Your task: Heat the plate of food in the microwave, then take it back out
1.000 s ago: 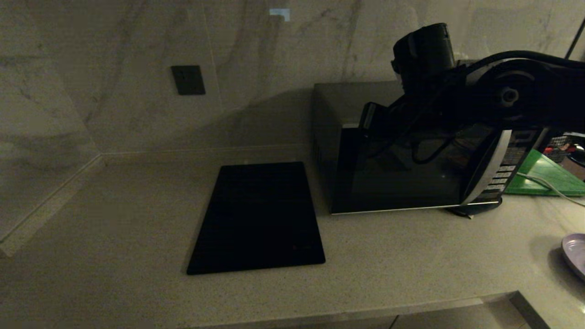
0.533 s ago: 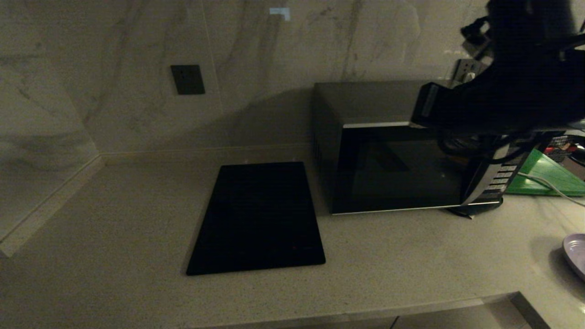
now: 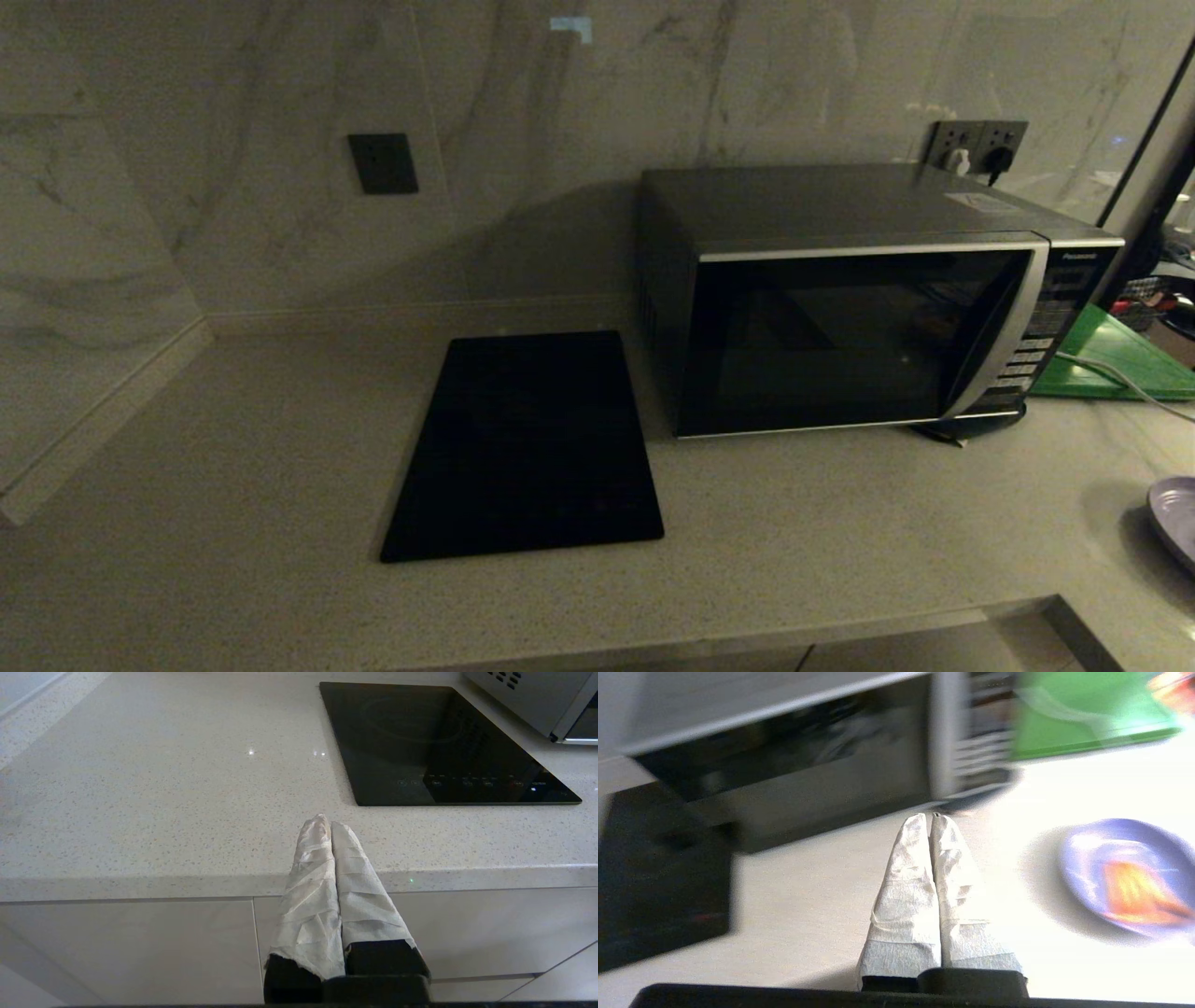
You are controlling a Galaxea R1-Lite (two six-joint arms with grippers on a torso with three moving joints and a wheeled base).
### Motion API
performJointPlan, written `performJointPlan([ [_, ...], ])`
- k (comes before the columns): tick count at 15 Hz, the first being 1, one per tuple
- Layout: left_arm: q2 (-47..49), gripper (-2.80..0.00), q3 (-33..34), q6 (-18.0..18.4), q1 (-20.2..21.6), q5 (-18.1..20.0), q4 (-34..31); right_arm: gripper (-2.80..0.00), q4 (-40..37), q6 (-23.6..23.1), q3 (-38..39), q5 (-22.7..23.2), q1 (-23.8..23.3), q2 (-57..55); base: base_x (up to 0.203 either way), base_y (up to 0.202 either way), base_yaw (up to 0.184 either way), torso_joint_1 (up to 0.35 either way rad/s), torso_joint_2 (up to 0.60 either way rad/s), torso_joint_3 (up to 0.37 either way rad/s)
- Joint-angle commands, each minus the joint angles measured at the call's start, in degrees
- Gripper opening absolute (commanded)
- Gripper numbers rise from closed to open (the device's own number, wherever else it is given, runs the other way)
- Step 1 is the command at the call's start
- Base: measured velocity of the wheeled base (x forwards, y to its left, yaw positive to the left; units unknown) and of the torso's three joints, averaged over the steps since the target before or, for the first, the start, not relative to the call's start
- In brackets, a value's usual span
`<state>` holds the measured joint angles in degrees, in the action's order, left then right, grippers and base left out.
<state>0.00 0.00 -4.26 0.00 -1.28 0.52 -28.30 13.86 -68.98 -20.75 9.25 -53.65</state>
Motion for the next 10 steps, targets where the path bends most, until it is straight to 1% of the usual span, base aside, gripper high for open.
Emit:
performJointPlan([
  [1,0.0,-2.8,0.0,-0.05,0.0,-0.03,0.01,-2.8,-0.48,-3.23,7.74,-0.07,-5.04,17.79,0.0,0.0,0.0,0.0,0.0,0.0],
  [4,0.09,-2.8,0.0,-0.05,0.0,-0.03,0.01,-2.8,-1.92,-5.7,14.23,0.26,-7.97,29.52,0.0,0.0,0.0,0.0,0.0,0.0],
  [6,0.05,-2.8,0.0,-0.05,0.0,-0.03,0.01,-2.8,-6.8,-6.26,16.39,1.25,-8.66,37.12,0.0,0.0,0.0,0.0,0.0,0.0],
  [7,0.0,-2.8,0.0,-0.05,0.0,-0.03,0.01,-2.8,-9.18,-6.82,17.39,2.8,-8.8,41.15,0.0,0.0,0.0,0.0,0.0,0.0],
  [10,0.08,-2.8,0.0,-0.05,0.0,-0.03,0.01,-2.8,-18.13,-10.47,19.78,5.92,-8.98,51.84,0.0,0.0,0.0,0.0,0.0,0.0],
])
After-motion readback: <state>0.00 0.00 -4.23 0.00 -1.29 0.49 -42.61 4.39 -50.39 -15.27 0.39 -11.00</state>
